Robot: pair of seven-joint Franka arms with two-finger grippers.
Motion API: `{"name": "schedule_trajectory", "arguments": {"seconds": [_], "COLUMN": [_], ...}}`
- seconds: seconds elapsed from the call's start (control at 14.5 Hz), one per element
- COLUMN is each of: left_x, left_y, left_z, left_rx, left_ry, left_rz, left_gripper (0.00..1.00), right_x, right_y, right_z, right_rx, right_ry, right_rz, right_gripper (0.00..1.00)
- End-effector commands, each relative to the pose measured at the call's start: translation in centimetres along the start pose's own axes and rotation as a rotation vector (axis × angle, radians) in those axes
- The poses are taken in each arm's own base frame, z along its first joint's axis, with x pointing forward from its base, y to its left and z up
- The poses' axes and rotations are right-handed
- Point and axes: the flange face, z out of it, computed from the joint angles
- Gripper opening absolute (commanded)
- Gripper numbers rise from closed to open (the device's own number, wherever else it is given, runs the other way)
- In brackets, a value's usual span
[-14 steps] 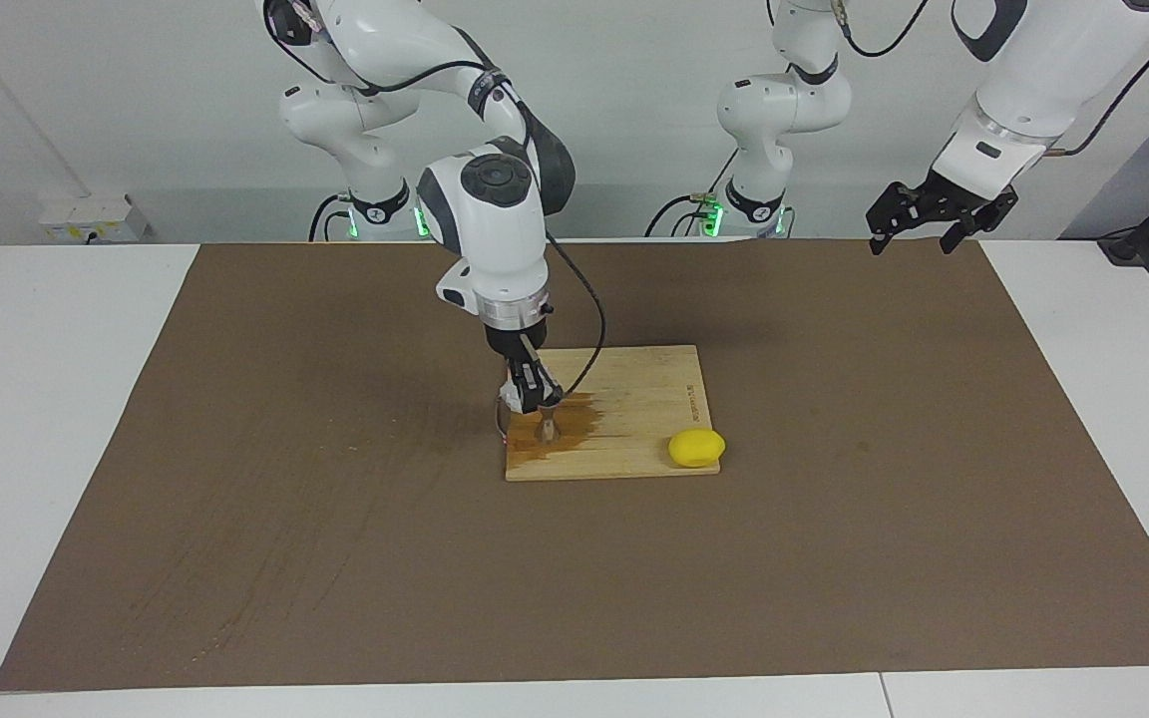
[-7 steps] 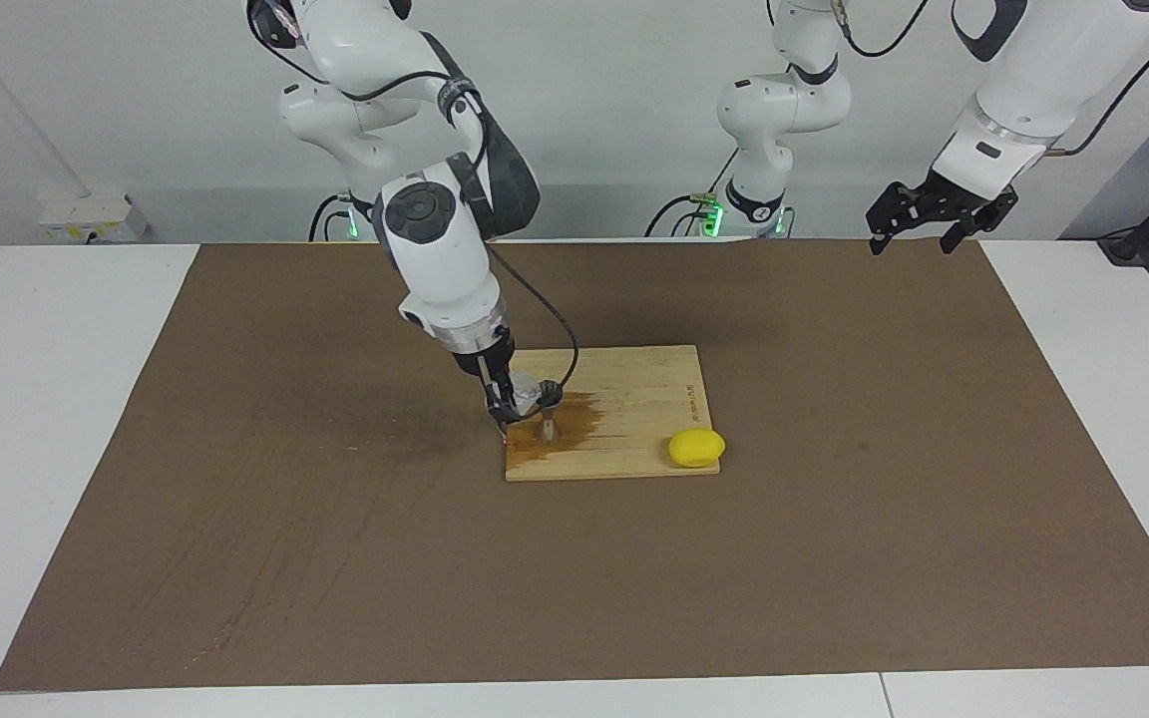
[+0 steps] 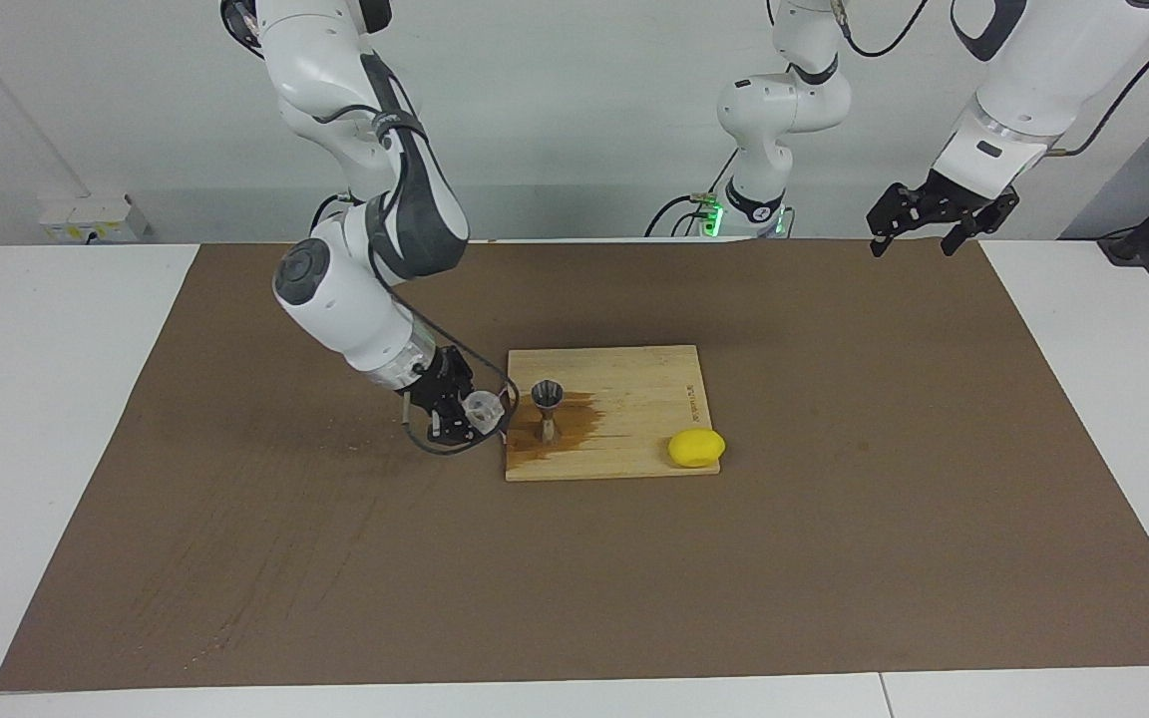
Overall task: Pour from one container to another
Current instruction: 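Carry the glass cup back to its starting spot with the right gripper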
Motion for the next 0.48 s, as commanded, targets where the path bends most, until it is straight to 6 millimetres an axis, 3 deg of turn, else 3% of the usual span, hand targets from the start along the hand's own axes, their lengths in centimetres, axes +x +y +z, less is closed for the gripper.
{"name": "schedule_trajectory", "arguments": {"seconds": [0.0,0.41], "left_x": [0.4,0.2], "left_y": [0.2,-0.1], "left_z": [-0.1,0.2], "left_rx": [-0.009,-0.01], "left_ry": [0.064,0.049], "left_rz": [0.005,-0.003], "left_gripper": [1.0,1.0], "right_x": [4.9,13.8], "right_y": [2.1,3.8], "right_z": [-0.6,-1.2], "right_rx": [0.044,0.044], "right_ry": [-0.1,-0.13], "right_rz": [0.047,0.042], "right_gripper": [0.0,0.0]}}
